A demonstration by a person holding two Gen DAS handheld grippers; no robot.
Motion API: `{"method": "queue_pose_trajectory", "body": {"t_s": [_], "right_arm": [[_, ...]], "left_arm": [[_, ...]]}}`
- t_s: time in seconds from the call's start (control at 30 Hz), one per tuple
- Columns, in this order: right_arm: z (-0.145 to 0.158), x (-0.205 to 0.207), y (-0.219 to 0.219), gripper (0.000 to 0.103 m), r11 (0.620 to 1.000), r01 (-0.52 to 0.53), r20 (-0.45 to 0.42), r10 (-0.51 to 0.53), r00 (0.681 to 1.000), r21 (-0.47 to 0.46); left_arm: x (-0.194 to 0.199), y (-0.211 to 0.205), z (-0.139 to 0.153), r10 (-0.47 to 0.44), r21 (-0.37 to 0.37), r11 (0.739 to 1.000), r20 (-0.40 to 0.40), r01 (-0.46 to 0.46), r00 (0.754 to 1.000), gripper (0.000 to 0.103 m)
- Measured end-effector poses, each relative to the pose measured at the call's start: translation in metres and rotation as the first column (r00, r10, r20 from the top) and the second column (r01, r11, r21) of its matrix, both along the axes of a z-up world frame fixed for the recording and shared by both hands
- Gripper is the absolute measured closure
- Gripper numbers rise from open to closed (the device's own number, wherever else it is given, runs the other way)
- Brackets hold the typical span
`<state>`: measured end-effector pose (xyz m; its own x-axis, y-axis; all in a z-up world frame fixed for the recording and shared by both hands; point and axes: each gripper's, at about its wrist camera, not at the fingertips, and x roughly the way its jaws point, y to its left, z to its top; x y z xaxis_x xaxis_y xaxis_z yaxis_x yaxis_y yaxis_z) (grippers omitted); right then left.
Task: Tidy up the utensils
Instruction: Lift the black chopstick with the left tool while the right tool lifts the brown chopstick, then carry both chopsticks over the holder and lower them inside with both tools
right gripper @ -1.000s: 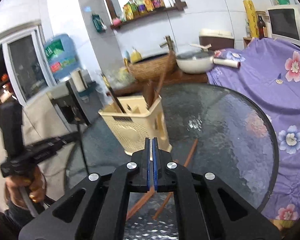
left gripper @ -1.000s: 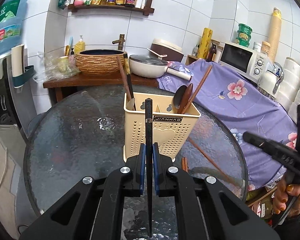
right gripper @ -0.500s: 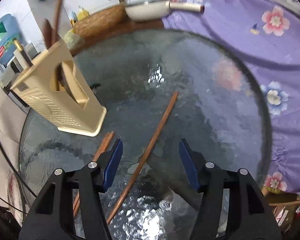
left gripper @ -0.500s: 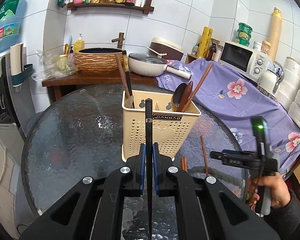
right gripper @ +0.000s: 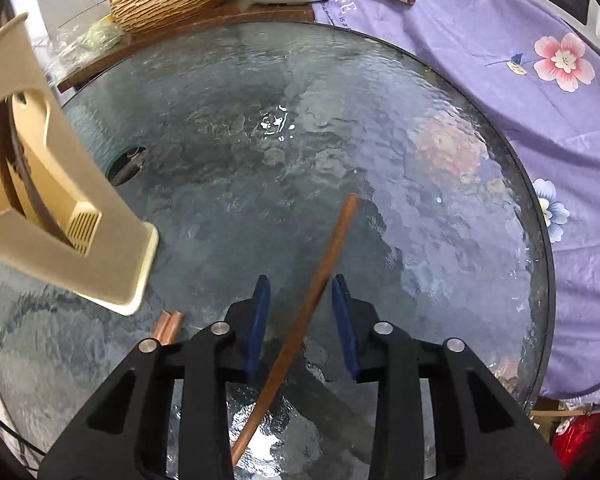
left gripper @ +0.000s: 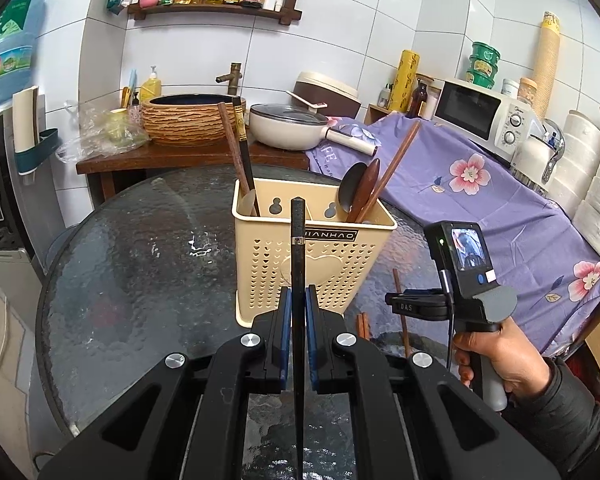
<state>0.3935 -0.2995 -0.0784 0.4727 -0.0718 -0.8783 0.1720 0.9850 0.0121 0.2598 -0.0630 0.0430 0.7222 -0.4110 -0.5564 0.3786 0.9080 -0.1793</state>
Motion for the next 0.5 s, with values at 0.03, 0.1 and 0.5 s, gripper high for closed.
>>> {"method": "queue_pose_trajectory", "body": {"t_s": [0.03,0.1,0.5], "right_arm": [[0.000,0.001,0.000,0.075,1.000,0.000,-0.001,0.000,1.000,-0.004],[0.000,0.005,0.000,0.077,1.000,-0.002,-0.002,0.002,1.000,-0.010],[0.000,0.004,-0.010,0.096,0.997,0.010,0.057,-0.014,0.998,0.081]], "left_arm": [[0.000,0.000,0.000,0.000,-0.001,1.000,0.000,0.000,1.000,0.096],[0.000,0.000,0.000,0.001,-0.001,1.000,-0.001,-0.001,1.000,0.096],[0.002,-0.003,-0.002,0.003,0.007,1.000,0.002,-0.003,1.000,0.096]]}}
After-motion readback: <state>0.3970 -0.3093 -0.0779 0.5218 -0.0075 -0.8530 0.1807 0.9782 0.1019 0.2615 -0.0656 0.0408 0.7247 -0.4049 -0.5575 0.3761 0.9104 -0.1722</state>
